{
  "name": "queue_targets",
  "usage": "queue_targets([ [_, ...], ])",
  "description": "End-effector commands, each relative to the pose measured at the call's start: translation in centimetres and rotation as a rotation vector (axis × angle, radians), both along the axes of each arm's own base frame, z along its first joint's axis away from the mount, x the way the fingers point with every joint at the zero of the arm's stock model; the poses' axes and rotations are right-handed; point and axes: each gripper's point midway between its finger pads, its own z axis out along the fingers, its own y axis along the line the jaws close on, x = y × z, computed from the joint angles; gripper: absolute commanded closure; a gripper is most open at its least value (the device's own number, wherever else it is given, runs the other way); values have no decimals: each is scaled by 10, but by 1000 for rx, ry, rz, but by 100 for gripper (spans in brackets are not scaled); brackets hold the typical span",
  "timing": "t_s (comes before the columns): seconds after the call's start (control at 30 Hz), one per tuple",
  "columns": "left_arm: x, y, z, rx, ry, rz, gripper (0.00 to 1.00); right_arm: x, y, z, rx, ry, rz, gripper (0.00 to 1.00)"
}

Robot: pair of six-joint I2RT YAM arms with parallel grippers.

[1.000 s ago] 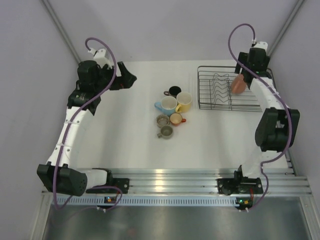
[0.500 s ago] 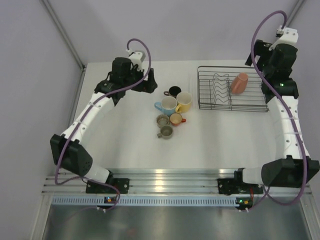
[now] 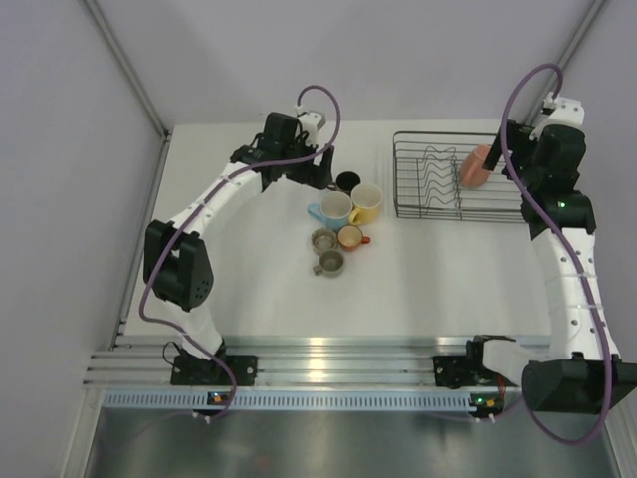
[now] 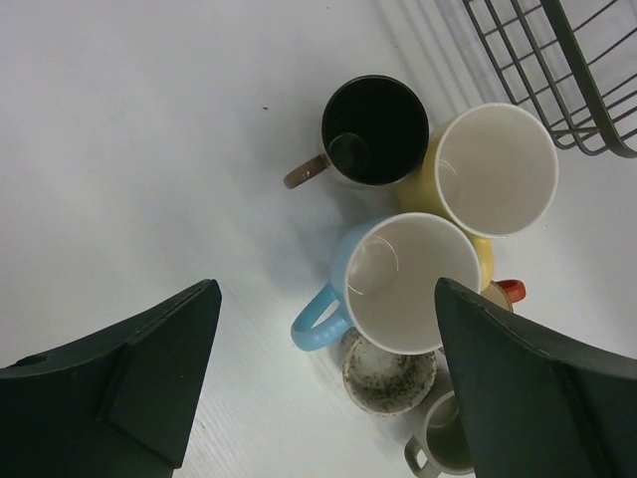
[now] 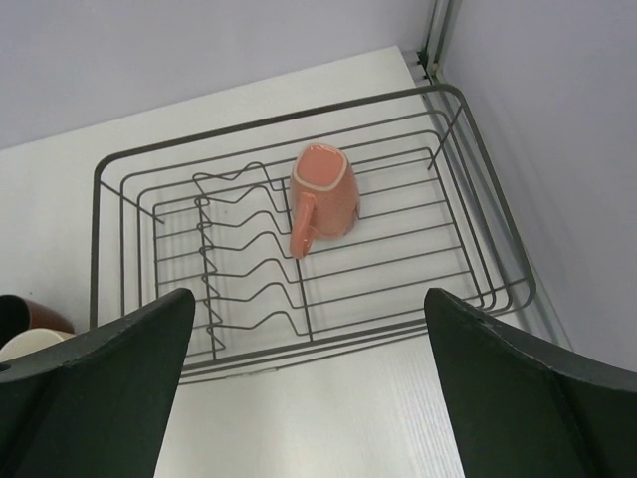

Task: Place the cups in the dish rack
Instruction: Grab a cup with the left arm

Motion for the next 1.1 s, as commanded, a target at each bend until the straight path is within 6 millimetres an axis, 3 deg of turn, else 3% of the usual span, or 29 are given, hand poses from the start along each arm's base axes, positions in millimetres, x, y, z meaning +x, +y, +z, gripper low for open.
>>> queue_targets([
  [0.0, 3, -19, 7, -4, -33, -68, 6, -11, -4, 6, 16, -20, -21, 1],
  [0.37, -7, -22, -52, 102, 80, -97, 11, -15, -4, -1, 28, -12, -25, 1],
  [0.67, -3, -27, -82, 131, 127, -112, 17, -16, 0, -7, 48, -4, -13, 1],
  [0.77, 0, -27, -87, 138, 133, -106, 26, -18, 0, -8, 47, -4, -13, 1],
  [0.8, 1, -27, -86, 137, 132, -102, 36, -20, 0, -9, 46, -4, -16, 1],
  [0.93, 1, -28, -88, 139, 133, -109, 46, -23, -2, -13, 37, 7, -21, 1],
  [1.07, 3, -27, -86, 147, 123, -109, 61, -24, -2, -15, 35, 9, -23, 1],
])
